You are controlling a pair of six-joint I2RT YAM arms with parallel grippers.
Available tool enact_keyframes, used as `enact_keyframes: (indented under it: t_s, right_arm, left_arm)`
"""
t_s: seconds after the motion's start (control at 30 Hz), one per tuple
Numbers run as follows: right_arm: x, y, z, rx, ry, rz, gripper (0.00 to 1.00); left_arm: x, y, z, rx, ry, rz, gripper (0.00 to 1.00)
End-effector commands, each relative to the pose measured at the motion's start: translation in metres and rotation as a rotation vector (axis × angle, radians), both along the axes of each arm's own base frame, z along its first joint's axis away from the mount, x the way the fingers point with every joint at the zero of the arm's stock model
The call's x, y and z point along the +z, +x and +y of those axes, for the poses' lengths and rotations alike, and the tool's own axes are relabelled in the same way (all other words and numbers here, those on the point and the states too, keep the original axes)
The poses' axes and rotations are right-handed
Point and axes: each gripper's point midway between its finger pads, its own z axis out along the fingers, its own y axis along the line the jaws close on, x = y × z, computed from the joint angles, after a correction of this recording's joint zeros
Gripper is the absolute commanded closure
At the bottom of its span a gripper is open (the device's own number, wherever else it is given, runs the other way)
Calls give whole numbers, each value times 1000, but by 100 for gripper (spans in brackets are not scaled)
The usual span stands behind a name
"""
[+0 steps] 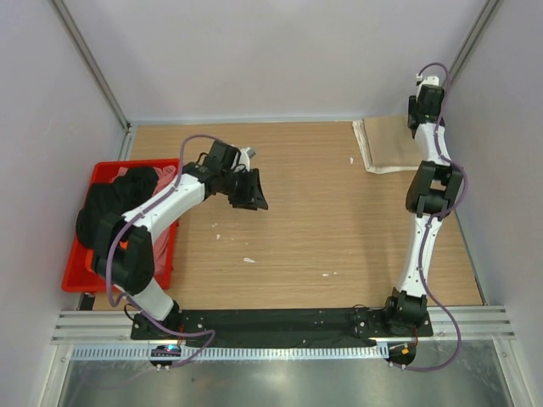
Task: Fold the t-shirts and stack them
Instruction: Neatly place the folded tshirt to the corner, then reset both grippers
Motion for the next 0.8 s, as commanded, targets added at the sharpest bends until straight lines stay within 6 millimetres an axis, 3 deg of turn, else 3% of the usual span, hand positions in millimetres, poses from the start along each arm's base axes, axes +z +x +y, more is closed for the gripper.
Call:
enact_keyframes:
  t_s: [0.0, 0.03, 0.1, 0.17, 0.2, 0.27, 0.3, 0.37, 0.4, 0.67, 0.77]
  right_arm:
    - [84, 2, 27, 42, 54, -190, 46]
    - [94, -2, 36, 68, 71, -201, 46]
    - [94, -12, 54, 112, 106, -178, 46]
    - [89, -20, 67, 140, 136, -158, 47]
    - [76, -27, 75, 152, 160, -122, 48]
    - [79, -35, 86, 167, 204, -120, 53]
    - [62, -42, 92, 168, 230, -78, 55]
    - [58, -52, 102, 169, 281, -63, 62]
    - [39, -61, 106, 168, 303, -22, 64]
    - [-22, -95, 154, 221, 412, 128, 68]
    - [-33, -101, 165, 221, 395, 162, 69]
  left_arm:
    - [4, 6, -5, -12, -4, -31, 56]
    - [6, 5, -6, -15, -9, -36, 56]
    - [11, 4, -5, -12, -15, -45, 55]
    - [14, 4, -6, -9, -22, -52, 55]
    - [16, 3, -6, -10, -28, -52, 55]
    - [23, 3, -9, -12, -53, -62, 55]
    - [23, 3, -10, -11, -58, -60, 55]
    - [26, 4, -11, -4, -70, -66, 55]
    - [26, 3, -11, -4, -74, -62, 55]
    - [17, -3, -9, 17, -84, -43, 55]
    - [18, -2, -10, 23, -85, -39, 54]
